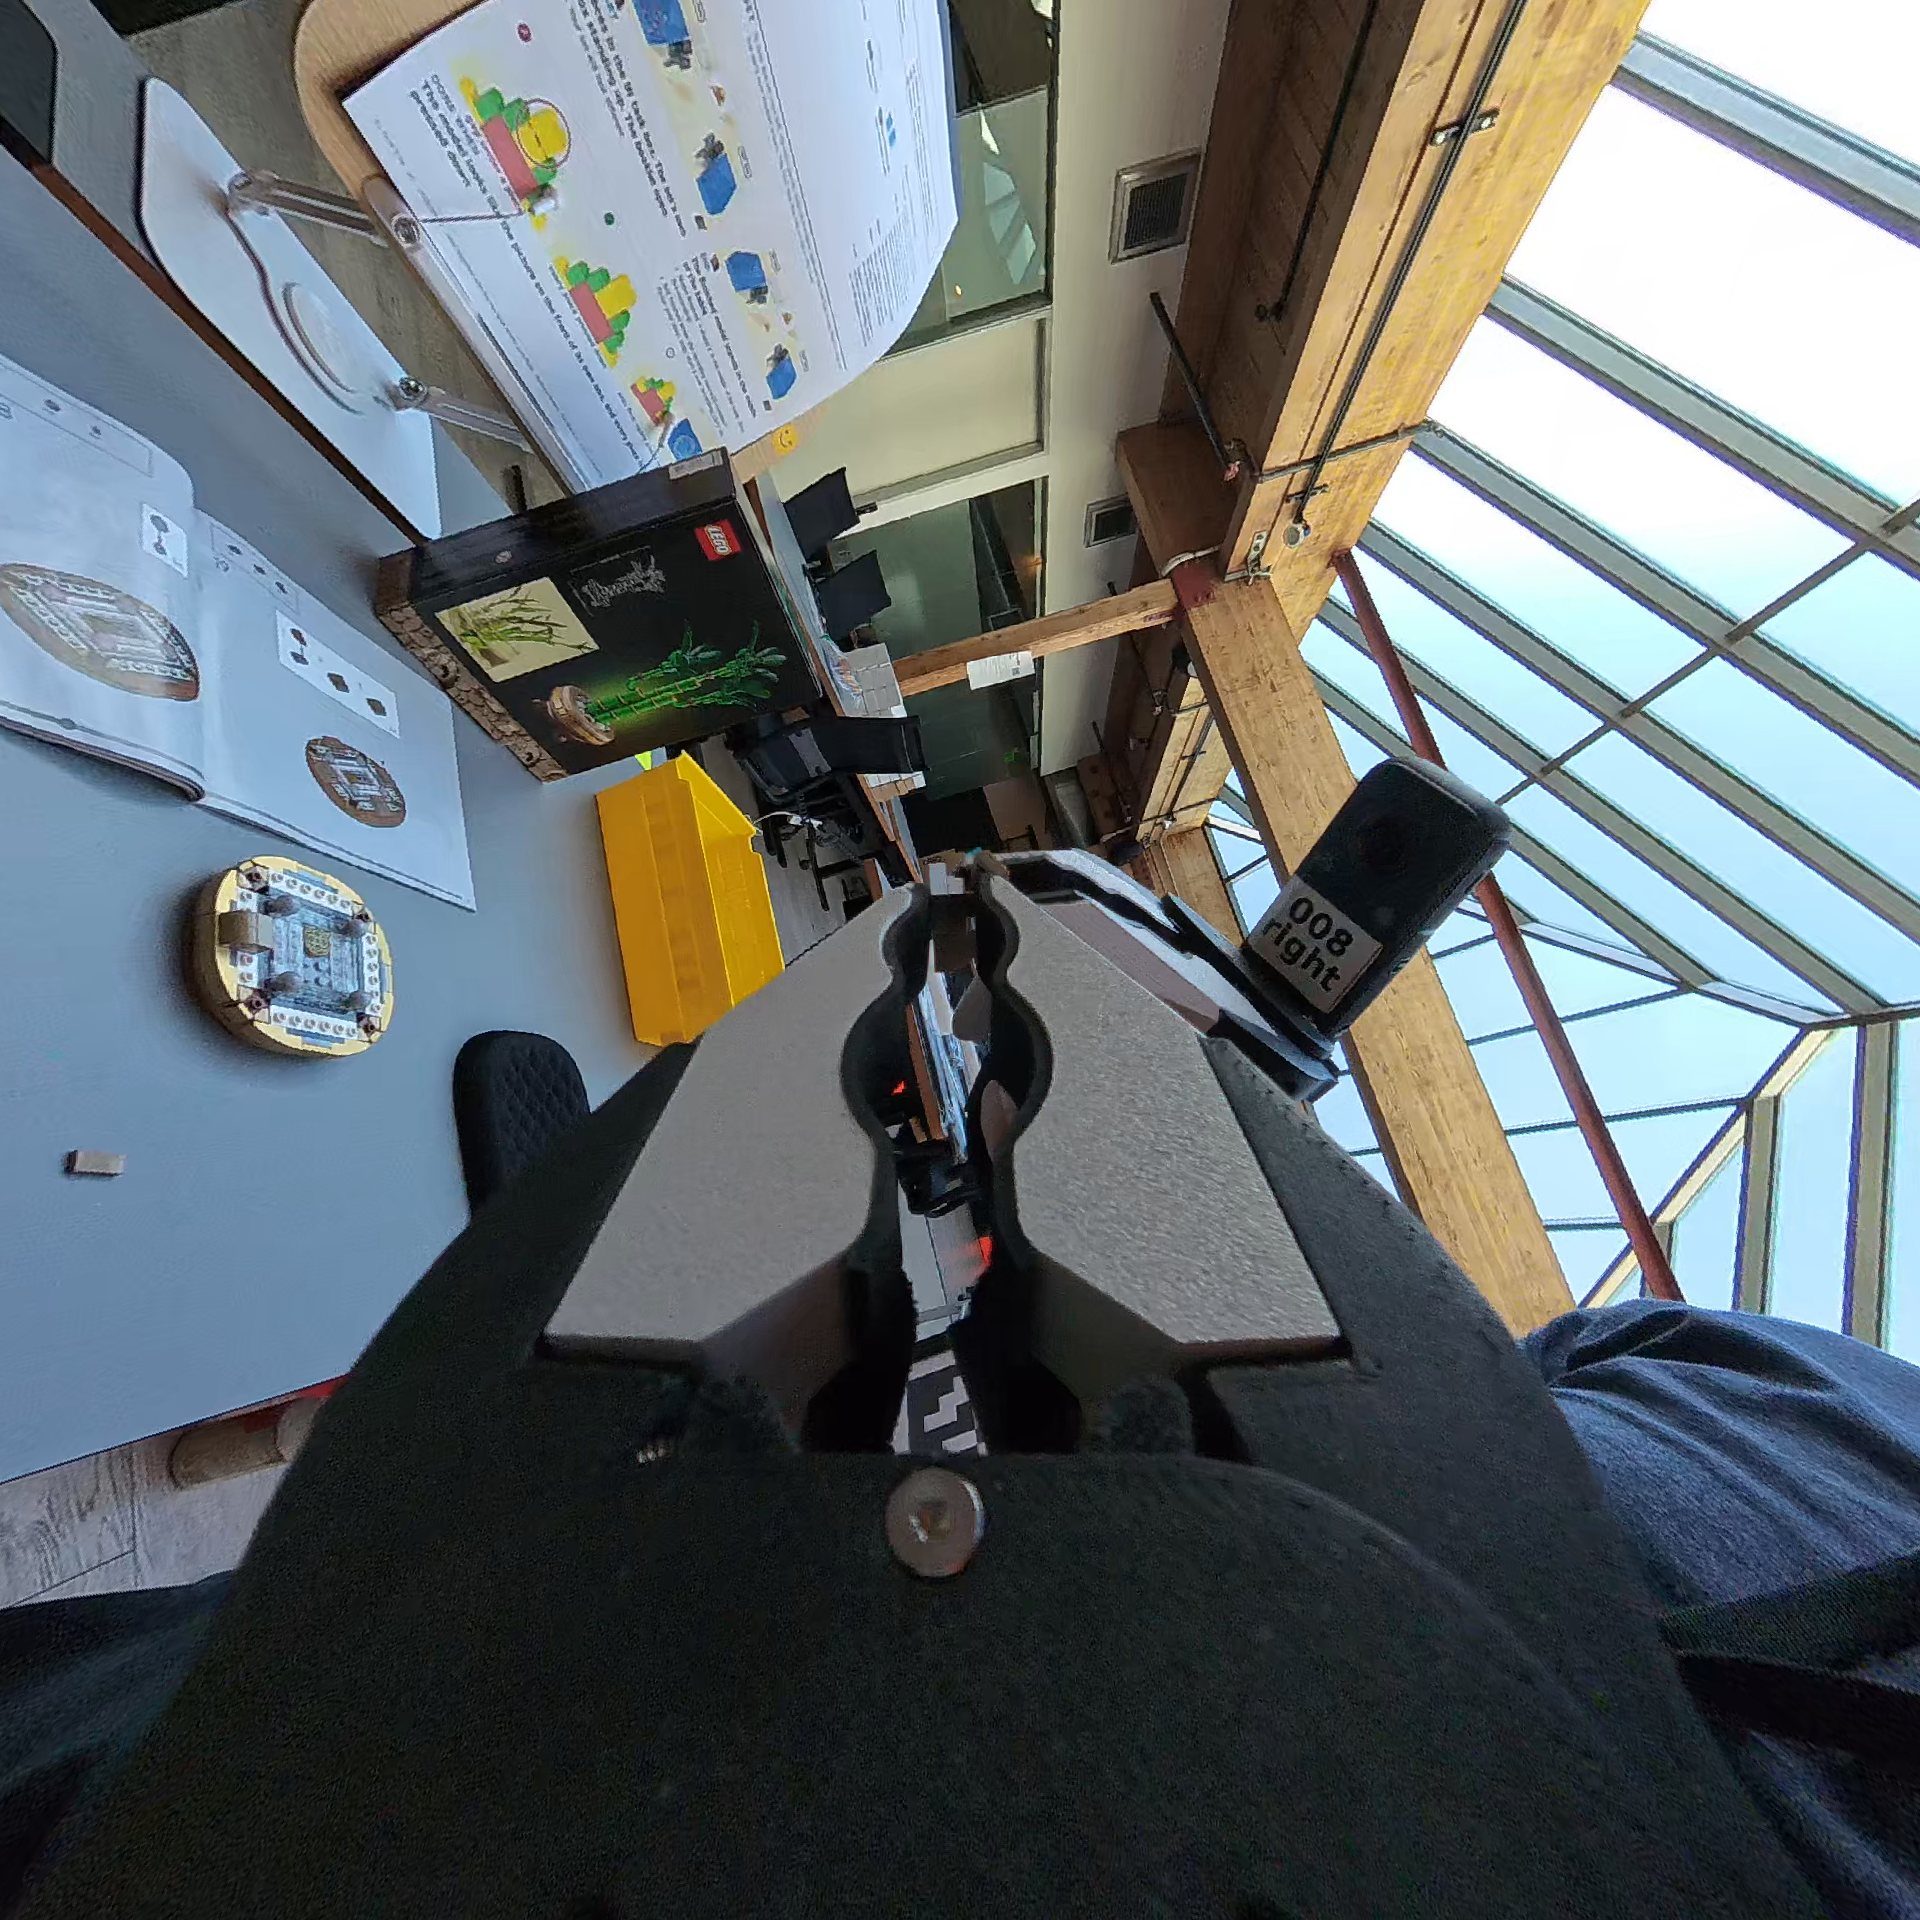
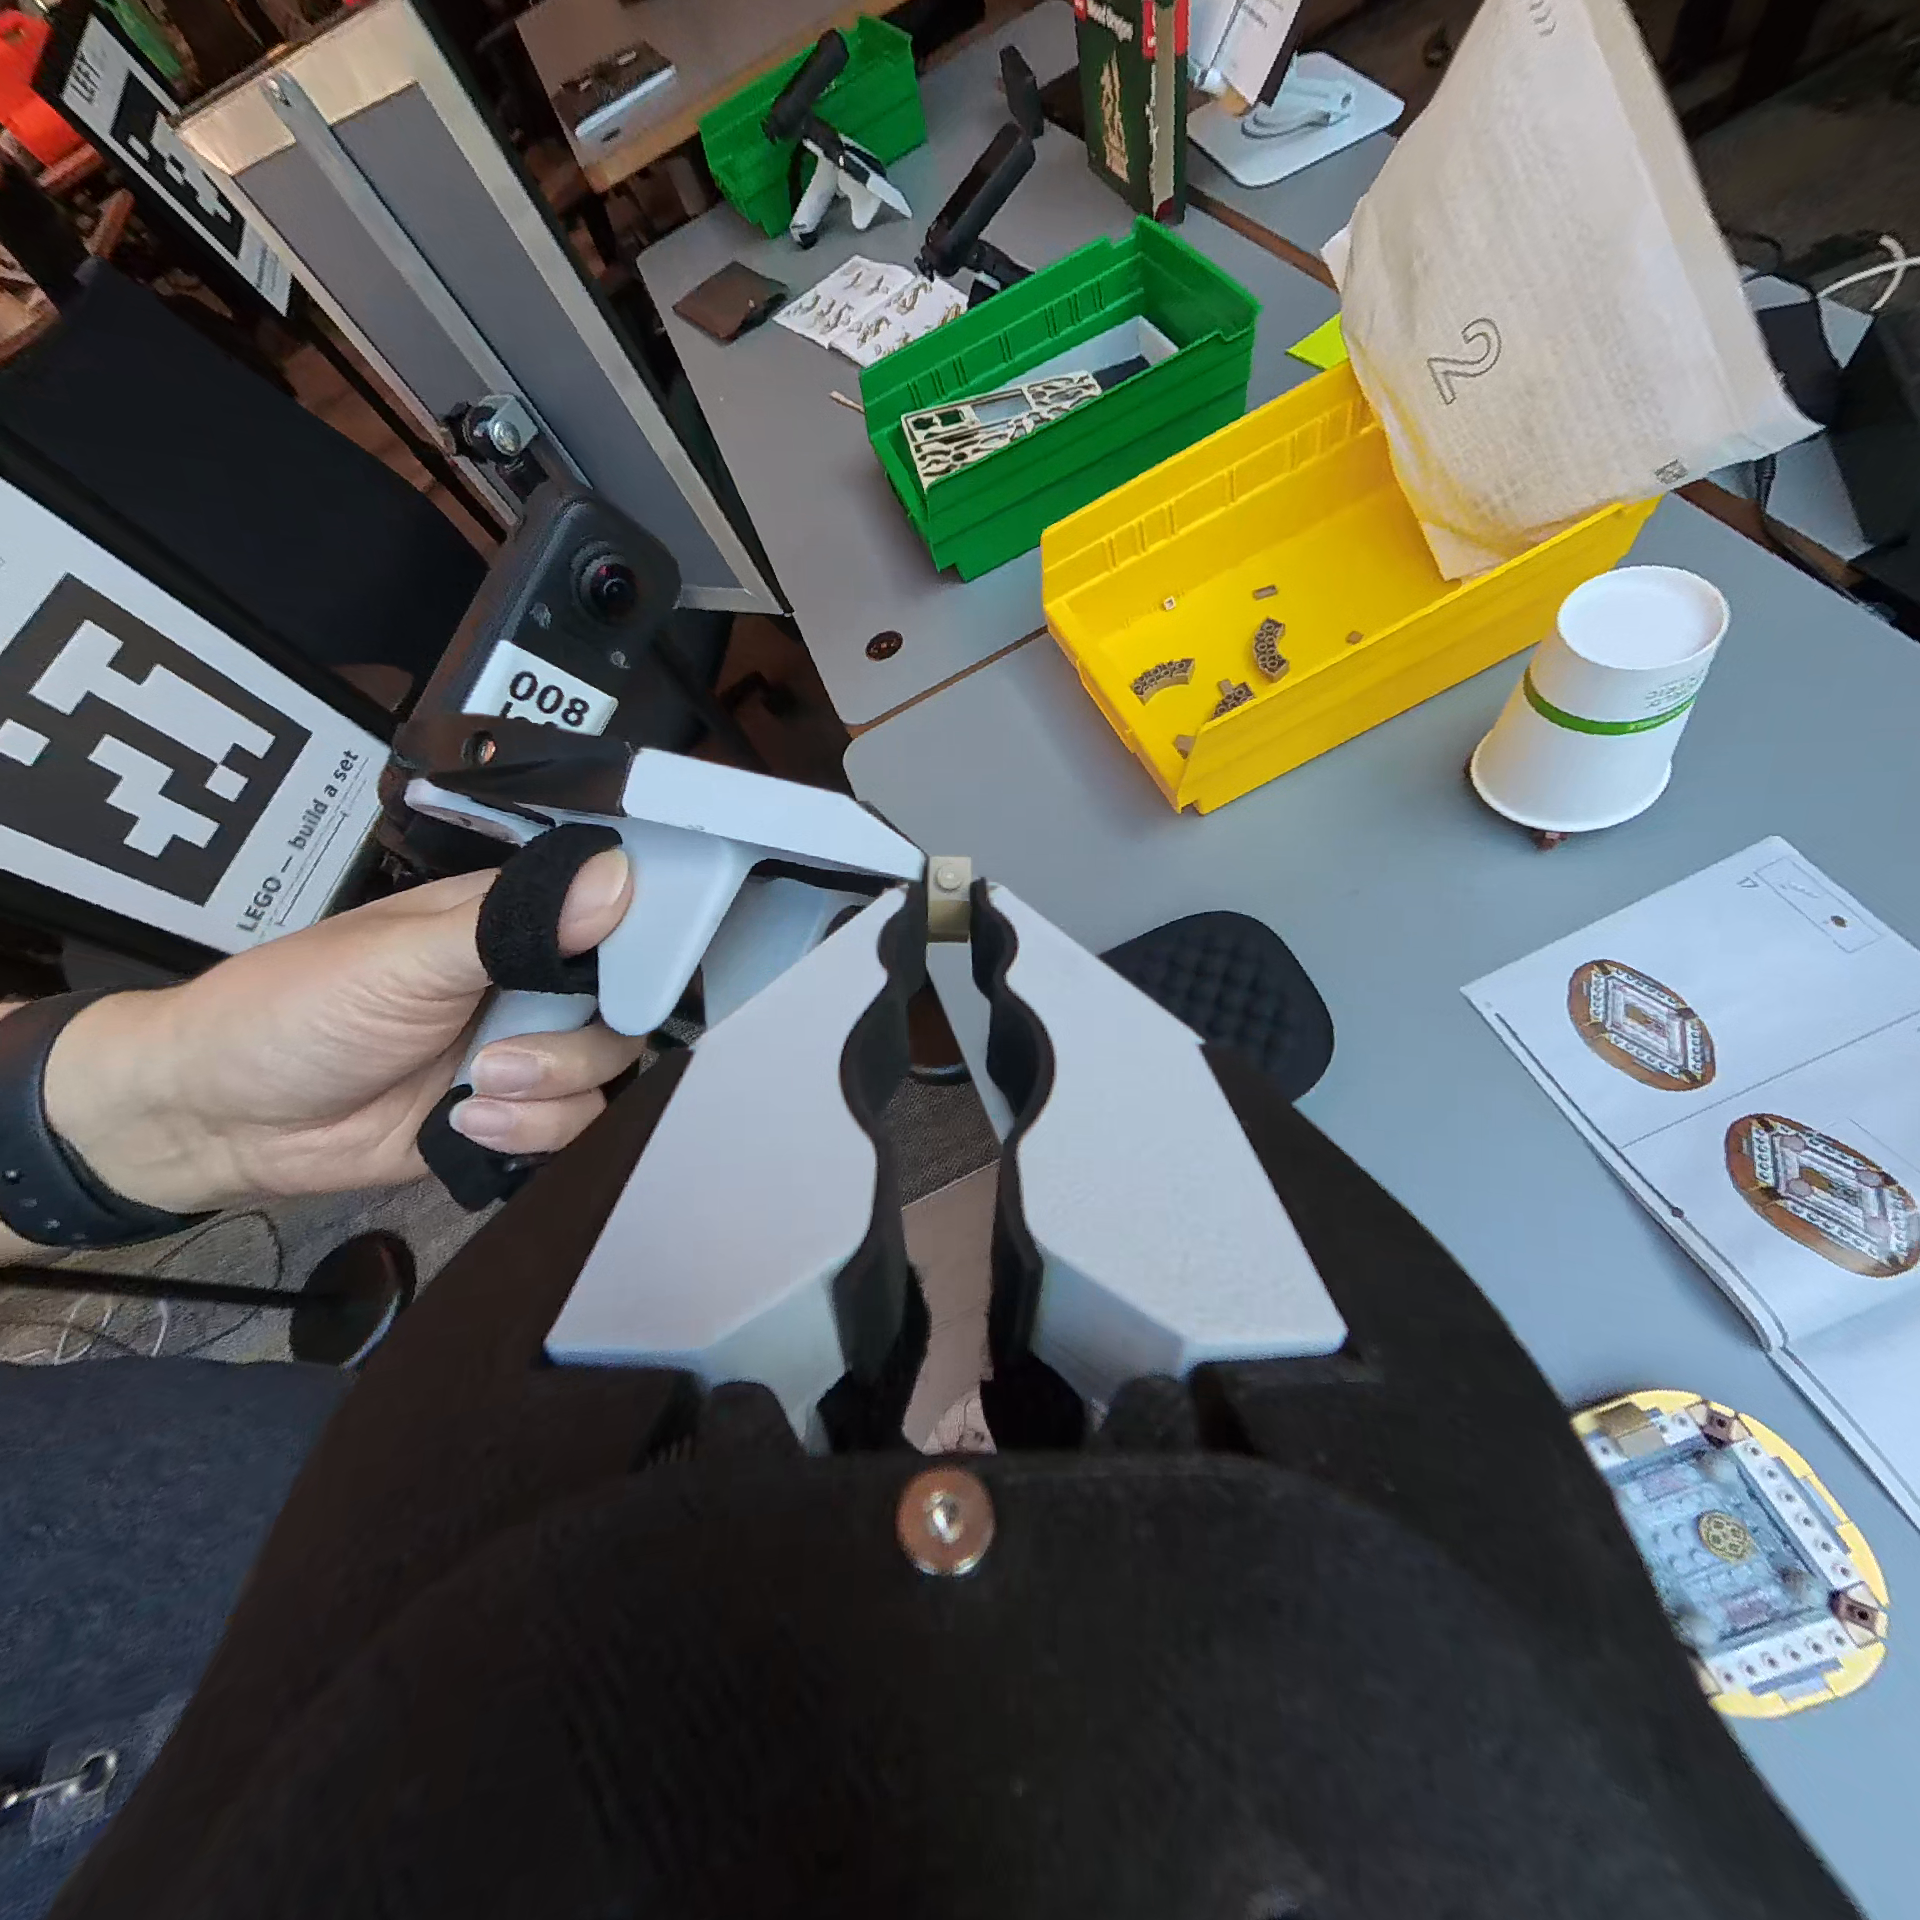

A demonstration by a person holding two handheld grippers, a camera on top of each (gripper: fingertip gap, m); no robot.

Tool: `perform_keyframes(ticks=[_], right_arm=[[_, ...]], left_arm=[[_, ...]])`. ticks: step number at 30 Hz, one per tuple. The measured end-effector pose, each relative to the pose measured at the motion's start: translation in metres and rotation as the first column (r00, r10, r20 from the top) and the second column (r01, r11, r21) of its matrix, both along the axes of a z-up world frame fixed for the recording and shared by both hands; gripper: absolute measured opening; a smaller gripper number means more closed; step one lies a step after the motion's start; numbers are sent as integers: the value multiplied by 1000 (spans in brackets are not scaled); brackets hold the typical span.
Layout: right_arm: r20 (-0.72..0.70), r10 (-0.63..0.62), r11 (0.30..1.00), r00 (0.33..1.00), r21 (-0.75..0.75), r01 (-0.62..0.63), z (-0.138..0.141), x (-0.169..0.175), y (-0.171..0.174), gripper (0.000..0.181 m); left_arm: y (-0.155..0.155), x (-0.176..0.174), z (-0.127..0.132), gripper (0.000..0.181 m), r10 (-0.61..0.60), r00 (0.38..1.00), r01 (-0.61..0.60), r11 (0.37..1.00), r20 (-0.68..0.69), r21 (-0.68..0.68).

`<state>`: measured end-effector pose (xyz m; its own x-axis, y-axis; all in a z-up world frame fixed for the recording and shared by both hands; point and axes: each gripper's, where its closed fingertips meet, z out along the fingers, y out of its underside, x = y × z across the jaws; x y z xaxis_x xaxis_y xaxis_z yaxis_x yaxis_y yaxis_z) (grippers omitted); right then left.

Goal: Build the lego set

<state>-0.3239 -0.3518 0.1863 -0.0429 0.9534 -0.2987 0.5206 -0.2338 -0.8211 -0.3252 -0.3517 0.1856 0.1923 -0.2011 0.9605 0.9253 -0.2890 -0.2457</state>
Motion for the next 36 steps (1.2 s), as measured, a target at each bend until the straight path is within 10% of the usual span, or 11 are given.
perform_keyframes(ticks=[1,36], right_arm=[[18,6,1000,1000,-8,-6,-1,0,-3,7],[290,85,996,953,-29,-80,-7,-4,-13,7]], left_arm=[[0,0,0,6,3,1000,-3,1000,1,-2],[-11,-7,-2,6,99,977,-114,991,187,70]])
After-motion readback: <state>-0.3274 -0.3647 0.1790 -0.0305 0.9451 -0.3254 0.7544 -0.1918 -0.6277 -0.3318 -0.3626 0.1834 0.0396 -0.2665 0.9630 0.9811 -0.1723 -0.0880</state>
